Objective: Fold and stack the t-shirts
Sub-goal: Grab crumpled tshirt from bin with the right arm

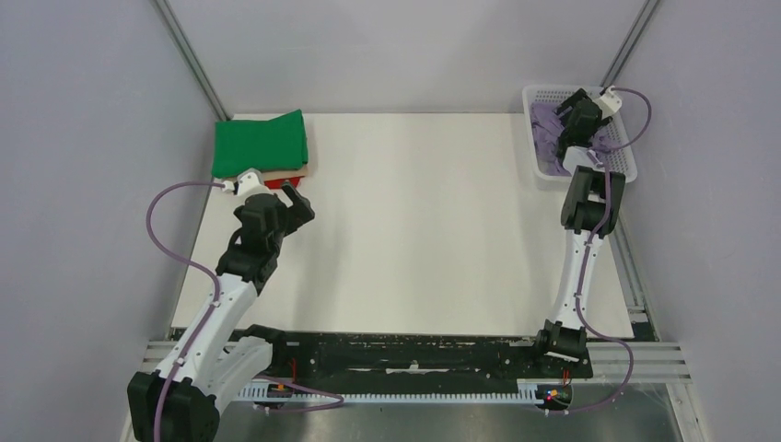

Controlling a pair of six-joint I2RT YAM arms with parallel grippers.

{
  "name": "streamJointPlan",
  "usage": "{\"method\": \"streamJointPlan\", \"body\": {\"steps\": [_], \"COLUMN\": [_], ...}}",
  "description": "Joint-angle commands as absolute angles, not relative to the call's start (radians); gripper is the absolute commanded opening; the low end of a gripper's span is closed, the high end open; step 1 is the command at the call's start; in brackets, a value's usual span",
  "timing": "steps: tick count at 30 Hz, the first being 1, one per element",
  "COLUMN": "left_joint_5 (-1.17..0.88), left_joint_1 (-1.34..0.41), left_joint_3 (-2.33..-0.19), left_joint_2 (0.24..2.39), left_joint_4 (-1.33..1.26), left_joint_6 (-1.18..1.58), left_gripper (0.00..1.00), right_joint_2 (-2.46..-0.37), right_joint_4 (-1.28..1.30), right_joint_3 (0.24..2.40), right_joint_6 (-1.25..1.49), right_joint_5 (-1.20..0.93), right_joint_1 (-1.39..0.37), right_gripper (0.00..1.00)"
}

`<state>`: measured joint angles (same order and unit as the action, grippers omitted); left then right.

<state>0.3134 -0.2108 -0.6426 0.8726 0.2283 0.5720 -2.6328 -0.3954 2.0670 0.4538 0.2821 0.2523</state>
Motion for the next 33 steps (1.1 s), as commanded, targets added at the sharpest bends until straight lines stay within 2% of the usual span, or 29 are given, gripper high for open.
{"method": "streamJointPlan", "body": {"steps": [1,2,3,4,5,6,13,24,33], "left_joint_5": [0.337,0.345,0.354,0.367,0.373,0.379,0.393,0.353,0.298], "left_joint_1": [-0.211,-0.21,-0.211,-0.21,-0.21,-0.21,-0.21,-0.21,-0.21], "left_joint_3": [-0.694,-0.704,-0.715,-0.724,-0.732,-0.737,-0.716,-0.676,-0.643], "left_joint_2": [0.871,0.871,0.871,0.869,0.865,0.86,0.815,0.758,0.689], "left_joint_4": [0.18,0.183,0.192,0.203,0.214,0.22,0.233,0.246,0.266], "left_joint_6": [0.61,0.601,0.595,0.588,0.583,0.58,0.574,0.584,0.616], "left_gripper": [1.0,1.0,1.0,1.0,1.0,1.0,1.0,1.0,1.0], "right_joint_2": [-2.724,-2.743,-2.753,-2.753,-2.747,-2.734,-2.557,-2.119,-1.867], "right_joint_4": [-0.559,-0.556,-0.557,-0.565,-0.569,-0.572,-0.621,-0.745,-0.608], "right_joint_3": [2.149,2.175,2.189,2.19,2.184,2.177,2.085,1.825,1.896], "right_joint_6": [0.478,0.48,0.482,0.488,0.492,0.495,0.47,0.469,0.395], "right_joint_5": [0.23,0.225,0.216,0.21,0.209,0.211,0.157,-0.085,-0.28], "right_joint_1": [0.263,0.263,0.265,0.267,0.267,0.267,0.268,0.251,0.118], "right_gripper": [0.73,0.67,0.56,0.41,0.18,0.01,0.0,0.0,0.0]}}
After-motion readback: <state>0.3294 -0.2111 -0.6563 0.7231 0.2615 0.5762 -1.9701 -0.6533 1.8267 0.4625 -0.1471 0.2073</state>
